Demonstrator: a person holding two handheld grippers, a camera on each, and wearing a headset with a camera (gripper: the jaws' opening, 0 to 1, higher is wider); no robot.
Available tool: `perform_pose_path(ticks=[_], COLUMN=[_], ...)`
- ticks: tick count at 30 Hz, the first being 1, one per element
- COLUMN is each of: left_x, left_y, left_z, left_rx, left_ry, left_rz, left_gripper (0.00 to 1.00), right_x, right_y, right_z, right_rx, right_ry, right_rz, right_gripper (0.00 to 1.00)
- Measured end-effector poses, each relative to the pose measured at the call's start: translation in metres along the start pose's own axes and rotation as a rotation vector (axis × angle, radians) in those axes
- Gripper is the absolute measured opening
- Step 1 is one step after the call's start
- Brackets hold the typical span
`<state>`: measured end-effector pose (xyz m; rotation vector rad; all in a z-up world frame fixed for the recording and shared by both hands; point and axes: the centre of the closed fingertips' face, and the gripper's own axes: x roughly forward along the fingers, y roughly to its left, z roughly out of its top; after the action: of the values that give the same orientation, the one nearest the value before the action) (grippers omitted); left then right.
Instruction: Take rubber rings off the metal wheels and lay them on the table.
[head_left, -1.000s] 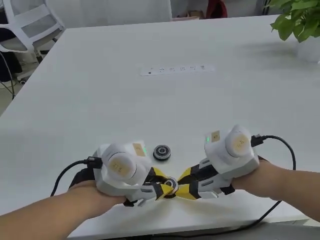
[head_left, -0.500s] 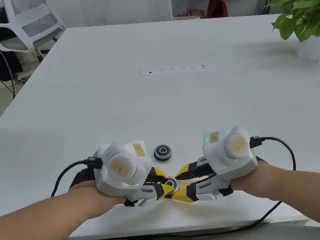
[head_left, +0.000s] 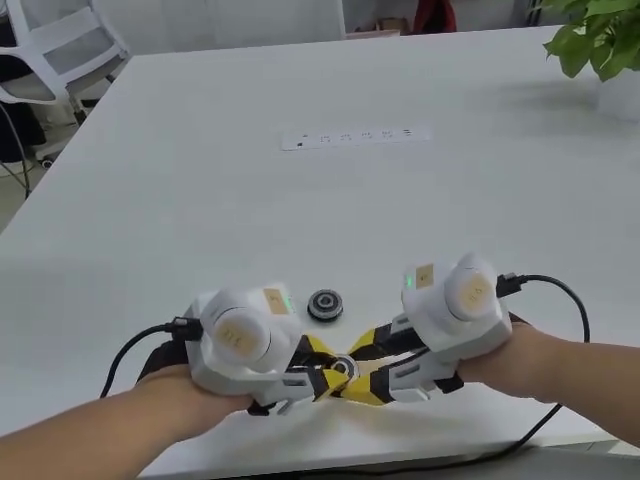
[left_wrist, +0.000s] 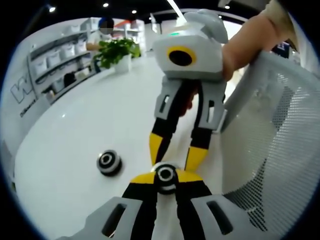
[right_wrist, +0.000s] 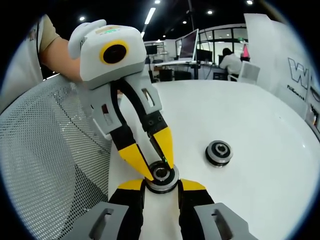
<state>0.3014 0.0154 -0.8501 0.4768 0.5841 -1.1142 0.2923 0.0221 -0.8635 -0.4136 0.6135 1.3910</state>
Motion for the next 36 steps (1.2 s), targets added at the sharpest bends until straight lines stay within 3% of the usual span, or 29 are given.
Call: perform_pose_path(ticks=[27, 32, 34, 36], left_x=[0.0, 0.0, 0.0, 0.0], left_y=[0.0, -0.001, -0.001, -0.001], left_z=[0.0, 0.0, 0.0, 0.0], left_rx=[0.002, 0.001, 0.001, 0.0], left_ry=[-0.006, -0.005, -0.005, -0.004], left_rz=[-0.005, -0.005, -0.004, -0.004], left_gripper=[0.13, 0.13, 0.13, 0.13], right_x=[-0.004, -0.007, -0.009, -0.008], right_y=[0.0, -0.001, -0.004, -0.004], right_z=[-0.007, -0.01, -0.013, -0.012], right_rx=[-0.027, -0.02, -0.032, 0.008], right_ry=[0.033, 0.041, 0.055, 0.043], right_rz=[0.01, 0.008, -0.003, 0.004], right_gripper=[0.18, 0.13, 0.06, 0.05])
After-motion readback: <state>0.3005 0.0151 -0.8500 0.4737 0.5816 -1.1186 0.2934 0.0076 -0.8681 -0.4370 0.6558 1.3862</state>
